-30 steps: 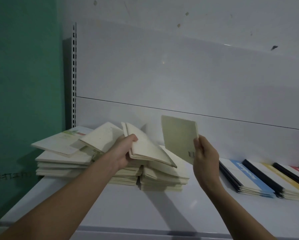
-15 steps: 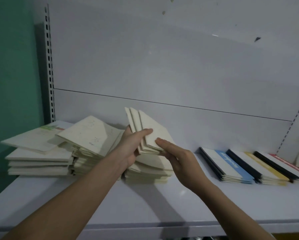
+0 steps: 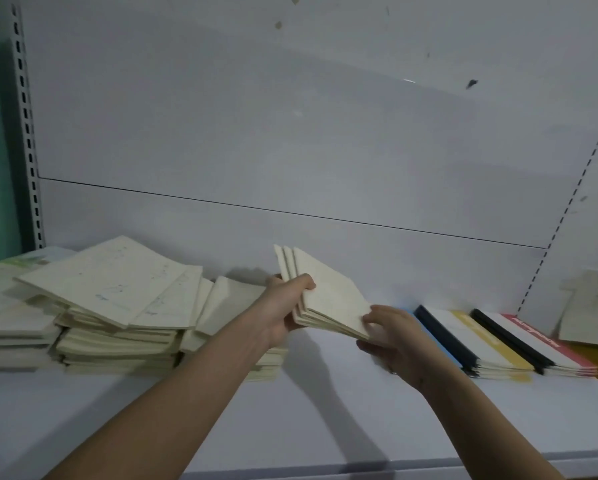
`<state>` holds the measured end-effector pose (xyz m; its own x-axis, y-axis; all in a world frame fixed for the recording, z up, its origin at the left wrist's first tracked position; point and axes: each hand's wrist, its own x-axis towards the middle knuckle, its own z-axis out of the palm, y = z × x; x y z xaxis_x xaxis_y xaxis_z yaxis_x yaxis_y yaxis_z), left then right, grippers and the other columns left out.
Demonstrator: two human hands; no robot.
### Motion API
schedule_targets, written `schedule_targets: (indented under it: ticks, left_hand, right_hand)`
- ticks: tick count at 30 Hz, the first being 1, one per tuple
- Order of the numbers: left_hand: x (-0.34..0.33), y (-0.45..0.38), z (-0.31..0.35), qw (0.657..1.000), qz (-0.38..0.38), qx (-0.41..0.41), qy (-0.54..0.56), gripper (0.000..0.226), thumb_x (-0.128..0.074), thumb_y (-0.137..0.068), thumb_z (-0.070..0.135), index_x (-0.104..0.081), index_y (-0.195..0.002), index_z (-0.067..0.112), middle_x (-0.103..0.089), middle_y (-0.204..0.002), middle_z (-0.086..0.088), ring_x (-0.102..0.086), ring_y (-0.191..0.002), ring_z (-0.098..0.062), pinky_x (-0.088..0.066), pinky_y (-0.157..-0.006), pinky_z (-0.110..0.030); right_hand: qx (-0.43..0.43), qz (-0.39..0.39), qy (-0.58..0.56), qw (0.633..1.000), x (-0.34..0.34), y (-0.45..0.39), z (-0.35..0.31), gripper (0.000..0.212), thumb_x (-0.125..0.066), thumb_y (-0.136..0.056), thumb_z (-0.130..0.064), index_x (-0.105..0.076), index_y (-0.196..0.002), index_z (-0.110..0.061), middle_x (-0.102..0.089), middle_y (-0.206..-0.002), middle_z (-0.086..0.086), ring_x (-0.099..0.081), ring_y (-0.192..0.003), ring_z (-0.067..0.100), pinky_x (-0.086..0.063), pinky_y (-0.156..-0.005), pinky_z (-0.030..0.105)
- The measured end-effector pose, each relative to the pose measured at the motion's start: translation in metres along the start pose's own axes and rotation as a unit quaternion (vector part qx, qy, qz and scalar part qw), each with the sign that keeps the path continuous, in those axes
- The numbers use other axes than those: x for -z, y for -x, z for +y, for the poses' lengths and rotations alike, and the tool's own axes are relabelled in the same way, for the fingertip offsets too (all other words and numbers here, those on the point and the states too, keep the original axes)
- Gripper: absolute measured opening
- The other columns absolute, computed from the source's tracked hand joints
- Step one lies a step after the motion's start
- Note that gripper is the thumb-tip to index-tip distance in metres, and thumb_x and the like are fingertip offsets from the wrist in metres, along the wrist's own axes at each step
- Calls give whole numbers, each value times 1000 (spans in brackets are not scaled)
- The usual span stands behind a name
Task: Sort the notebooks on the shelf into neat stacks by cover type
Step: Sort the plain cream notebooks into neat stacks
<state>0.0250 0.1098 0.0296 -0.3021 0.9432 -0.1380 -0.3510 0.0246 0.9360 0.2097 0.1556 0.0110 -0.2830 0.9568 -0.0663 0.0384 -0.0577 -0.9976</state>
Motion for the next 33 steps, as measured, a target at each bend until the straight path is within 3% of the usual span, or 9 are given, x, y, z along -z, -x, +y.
schedule_targets:
  ticks: [2,4,6,10,15,18,20,28,33]
  left_hand:
    - [-17,-4,-16,999,-15,25,-22,25,-56,-92,8,-49,-116,10,-66,-106,-16,-64,-79,-24,-54,-58,-31]
    - [-31,-8,-39,997,-32,44,-51,18,-55,-93,4,-58,-110,8,-69,-98,-11,-65,-80,-22,-54,-64,-31]
    - [-38,-14,-63,996,-19,53,-70,29,-60,-87,3,-59,-116,4,-70,-101,-10,-68,-86,-23,-58,-69,-33]
    - [-42,-30,-104,990,82,46,-108,61,-68,-69,16,-45,-125,9,-62,-115,-12,-63,-99,-28,-58,-85,-47]
    - [-42,-31,-115,926,184,1,-331,52,-54,-87,17,-38,-136,13,-37,-130,-13,-46,-117,-31,-45,-88,-34]
    - [-38,-36,-119,873,193,-4,-448,59,-49,-83,21,-37,-140,14,-47,-129,-13,-49,-117,-33,-48,-92,-39]
    - [-36,-43,-125,873,199,-12,-444,56,-45,-76,26,-43,-131,12,-55,-123,-12,-52,-112,-34,-49,-91,-42]
    - [-38,-42,-134,845,215,-97,-480,54,-51,-94,22,-39,-147,17,-44,-148,-7,-39,-135,-25,-33,-107,-32]
    - [-35,-36,-143,847,156,-112,-496,76,-66,-85,48,-32,-150,29,-24,-158,0,-26,-144,-19,-26,-116,-36]
  right_hand:
    - [-16,18,33,999,21,-8,10,15,-55,-88,3,-55,-77,-7,-47,-84,12,-53,-73,30,-45,-40,23]
    - [-25,40,45,998,39,-15,21,12,-57,-85,5,-61,-94,-2,-52,-97,13,-58,-75,30,-57,-57,37]
    - [-15,58,60,996,55,-22,31,40,-59,-85,4,-56,-123,-8,-52,-116,10,-62,-91,32,-58,-78,51]
    - [28,17,119,992,65,-26,40,30,-54,-84,5,-61,-110,-8,-65,-105,15,-62,-83,27,-55,-70,42]
    - [72,-28,237,968,50,-46,52,37,-47,-85,1,-55,-118,-13,-63,-112,8,-58,-91,20,-45,-70,27]
    - [86,-50,442,891,32,-62,69,39,-48,-93,-15,-43,-132,-7,-52,-131,12,-50,-119,31,-42,-91,33]
    - [96,-48,510,853,19,-67,78,37,-46,-96,-22,-39,-127,-4,-44,-134,19,-45,-123,37,-39,-96,36]
    - [173,59,502,845,9,-80,115,33,-42,-95,-29,-47,-119,-6,-44,-134,17,-44,-118,32,-37,-95,39]
    - [210,64,474,852,14,-85,126,30,-41,-97,-27,-50,-115,-5,-45,-131,17,-44,-117,32,-37,-94,38]
